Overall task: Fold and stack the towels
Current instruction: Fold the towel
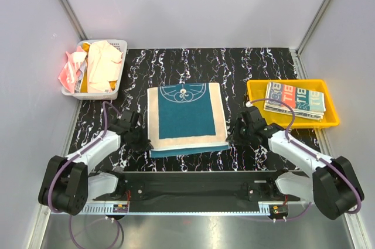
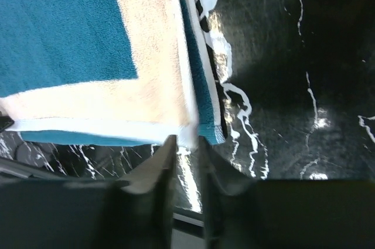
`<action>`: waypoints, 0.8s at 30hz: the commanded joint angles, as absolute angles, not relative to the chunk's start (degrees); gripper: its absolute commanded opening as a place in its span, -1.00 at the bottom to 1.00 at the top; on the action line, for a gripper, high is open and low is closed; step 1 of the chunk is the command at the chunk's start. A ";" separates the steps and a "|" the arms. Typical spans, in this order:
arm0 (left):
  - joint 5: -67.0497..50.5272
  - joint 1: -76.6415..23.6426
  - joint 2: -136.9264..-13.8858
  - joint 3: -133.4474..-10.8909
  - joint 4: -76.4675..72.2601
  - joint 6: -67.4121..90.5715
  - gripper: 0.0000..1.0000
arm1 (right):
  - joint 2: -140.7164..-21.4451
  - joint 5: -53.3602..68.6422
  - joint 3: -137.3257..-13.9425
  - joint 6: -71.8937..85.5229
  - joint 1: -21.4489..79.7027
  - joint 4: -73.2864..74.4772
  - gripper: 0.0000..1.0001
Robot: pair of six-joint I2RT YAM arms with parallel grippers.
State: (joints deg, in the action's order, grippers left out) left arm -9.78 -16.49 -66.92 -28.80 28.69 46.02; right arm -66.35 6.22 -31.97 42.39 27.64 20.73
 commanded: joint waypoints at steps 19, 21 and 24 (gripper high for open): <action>-15.01 -14.06 -86.71 -63.86 17.87 39.90 -0.26 | -95.83 12.70 -77.20 31.03 23.74 13.65 -0.50; -15.20 -14.06 -95.48 -67.57 12.95 40.17 -0.28 | -101.48 16.42 -81.71 31.29 22.94 10.91 -0.55; -17.05 -14.06 -104.03 -77.06 11.69 37.62 -0.30 | -111.77 21.61 -90.25 32.34 22.59 8.18 -0.61</action>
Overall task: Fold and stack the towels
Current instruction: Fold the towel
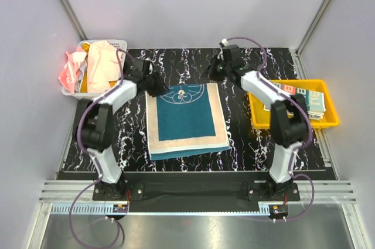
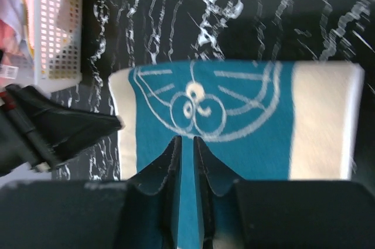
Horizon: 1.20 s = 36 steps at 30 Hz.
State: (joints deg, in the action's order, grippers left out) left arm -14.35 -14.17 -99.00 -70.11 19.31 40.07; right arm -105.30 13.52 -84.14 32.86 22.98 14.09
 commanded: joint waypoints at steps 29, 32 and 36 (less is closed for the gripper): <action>-6.77 -6.68 -118.66 -87.80 21.09 29.01 -0.26 | -133.15 22.85 -95.80 38.67 13.10 4.74 -0.73; -5.36 -6.68 -117.86 -88.07 22.23 28.39 -0.26 | -133.07 22.41 -95.71 38.41 13.10 4.92 -0.73; -4.13 -6.68 -115.50 -86.84 22.42 28.04 -0.22 | -132.89 20.83 -96.15 36.92 13.10 6.24 -0.68</action>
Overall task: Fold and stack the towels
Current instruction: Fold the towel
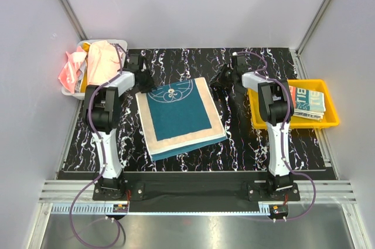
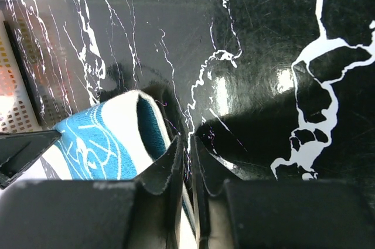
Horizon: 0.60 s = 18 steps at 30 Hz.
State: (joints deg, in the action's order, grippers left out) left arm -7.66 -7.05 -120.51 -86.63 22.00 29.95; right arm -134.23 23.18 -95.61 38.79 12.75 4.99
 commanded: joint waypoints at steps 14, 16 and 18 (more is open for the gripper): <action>13.09 -6.68 -108.98 -81.83 30.23 32.69 -0.13 | -134.20 19.78 -106.51 27.61 14.94 8.26 0.00; 12.92 -6.68 -109.59 -80.60 29.53 32.70 -0.12 | -135.17 19.60 -108.53 26.55 15.81 9.05 0.05; 13.88 -6.68 -110.56 -80.59 29.97 32.78 -0.11 | -136.75 19.08 -110.55 24.18 16.96 10.45 0.09</action>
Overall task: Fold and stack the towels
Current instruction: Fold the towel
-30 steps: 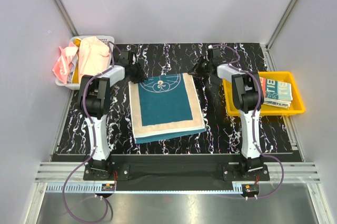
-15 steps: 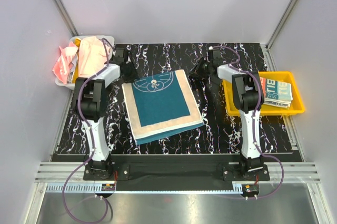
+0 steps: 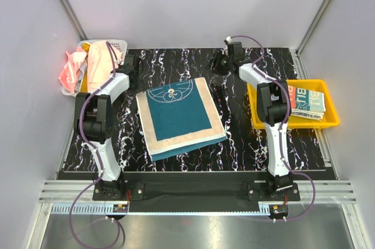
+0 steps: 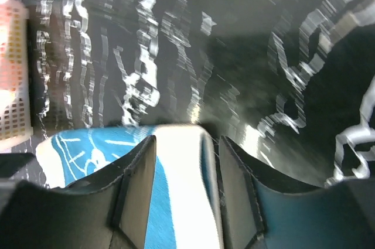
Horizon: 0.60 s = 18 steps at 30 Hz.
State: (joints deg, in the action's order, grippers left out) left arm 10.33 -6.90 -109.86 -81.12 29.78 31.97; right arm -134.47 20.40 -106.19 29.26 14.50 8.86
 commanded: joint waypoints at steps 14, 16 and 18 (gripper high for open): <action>17.23 -6.07 -115.93 -83.40 31.46 31.38 -0.11 | -143.35 8.62 -120.23 17.67 21.27 22.24 0.08; 18.02 -6.07 -116.36 -83.93 31.73 31.29 -0.11 | -143.44 7.21 -120.58 17.23 21.53 23.11 0.08; 18.10 -5.98 -116.54 -84.20 31.46 31.20 -0.11 | -143.35 4.51 -121.02 16.44 21.97 24.16 0.08</action>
